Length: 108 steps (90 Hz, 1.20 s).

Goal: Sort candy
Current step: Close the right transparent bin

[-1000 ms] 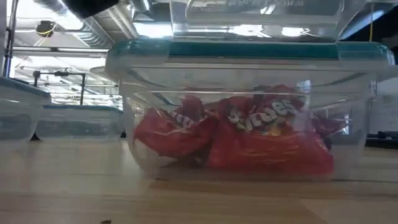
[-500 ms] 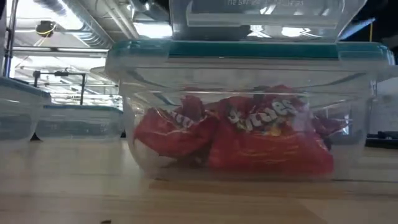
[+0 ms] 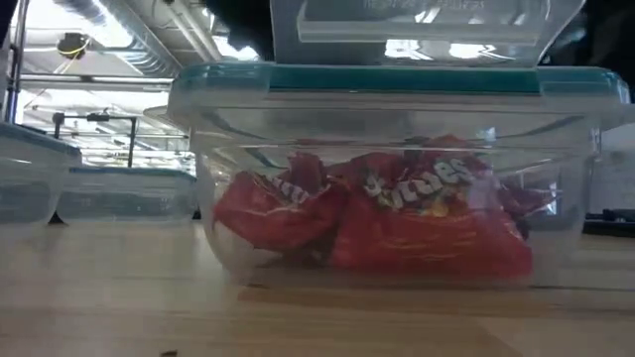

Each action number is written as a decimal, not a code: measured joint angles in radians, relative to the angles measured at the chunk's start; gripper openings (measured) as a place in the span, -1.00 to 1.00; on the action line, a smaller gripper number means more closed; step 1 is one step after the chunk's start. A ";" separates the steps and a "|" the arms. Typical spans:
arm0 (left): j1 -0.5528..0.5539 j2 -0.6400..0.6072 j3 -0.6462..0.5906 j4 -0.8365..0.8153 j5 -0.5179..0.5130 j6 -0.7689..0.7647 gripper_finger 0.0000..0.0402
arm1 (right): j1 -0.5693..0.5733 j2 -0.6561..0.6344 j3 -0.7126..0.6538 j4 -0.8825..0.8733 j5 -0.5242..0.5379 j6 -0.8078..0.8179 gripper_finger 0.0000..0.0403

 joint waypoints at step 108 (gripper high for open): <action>0.053 0.099 -0.061 0.016 -0.141 -0.126 -1.00 | -0.231 0.303 -0.001 0.473 0.018 0.001 -1.00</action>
